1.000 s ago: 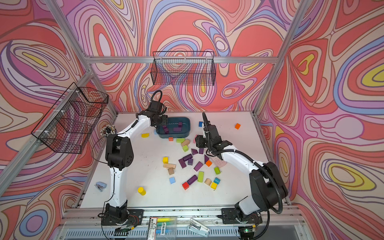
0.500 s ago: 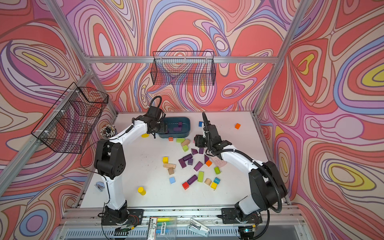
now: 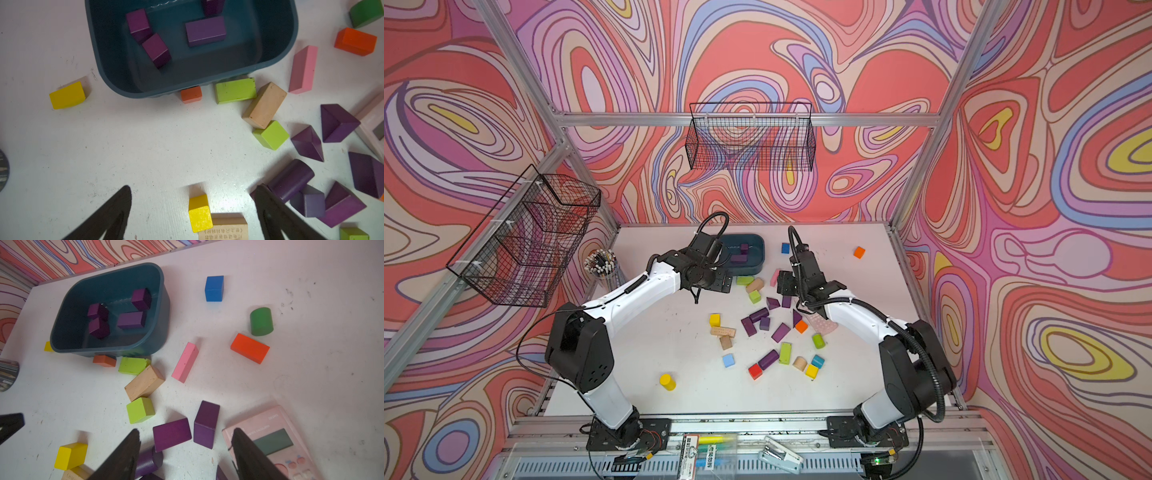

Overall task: Pick purple bricks into the storage bin
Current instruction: Pick up the building block from the center of the board.

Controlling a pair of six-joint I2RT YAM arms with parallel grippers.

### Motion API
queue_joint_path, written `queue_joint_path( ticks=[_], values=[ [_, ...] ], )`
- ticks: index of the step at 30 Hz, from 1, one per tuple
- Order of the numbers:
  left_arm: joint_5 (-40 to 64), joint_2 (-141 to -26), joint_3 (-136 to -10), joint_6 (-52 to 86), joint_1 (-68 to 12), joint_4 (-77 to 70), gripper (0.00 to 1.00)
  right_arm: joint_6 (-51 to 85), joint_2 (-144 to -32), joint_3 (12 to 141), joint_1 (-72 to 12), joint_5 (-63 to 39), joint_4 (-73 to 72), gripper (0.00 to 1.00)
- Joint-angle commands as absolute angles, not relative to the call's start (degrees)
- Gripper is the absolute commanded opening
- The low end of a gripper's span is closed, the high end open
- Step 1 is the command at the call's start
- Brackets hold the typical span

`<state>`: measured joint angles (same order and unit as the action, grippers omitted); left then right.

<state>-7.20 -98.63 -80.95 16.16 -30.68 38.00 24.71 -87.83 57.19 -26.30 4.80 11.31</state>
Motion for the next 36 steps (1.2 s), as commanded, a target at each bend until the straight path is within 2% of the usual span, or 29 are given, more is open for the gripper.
queue_joint_path(
  ticks=[1, 4, 17, 28, 36],
  values=[
    [-4.6, -95.4, -78.0, 10.6, -31.8, 39.4, 0.93, 25.9, -88.5, 57.9, -26.1, 9.0, 12.8, 0.73],
    [-1.2, -94.1, -76.6, 7.9, -32.3, 39.1, 0.92, 26.4, -88.3, 57.7, -26.1, 11.9, 14.1, 0.72],
    [0.4, -95.9, -77.0, -3.6, -36.6, 41.0, 0.91, 28.7, -87.0, 55.8, -24.3, 15.5, 15.0, 0.72],
    [6.2, -101.2, -81.4, -9.2, -39.4, 42.4, 0.85, 31.9, -83.9, 51.9, -21.3, 14.6, 15.7, 0.72],
    [5.6, -105.9, -84.7, -11.8, -41.0, 43.6, 0.78, 33.0, -81.2, 49.8, -18.9, 12.4, 16.3, 0.72]
  ],
)
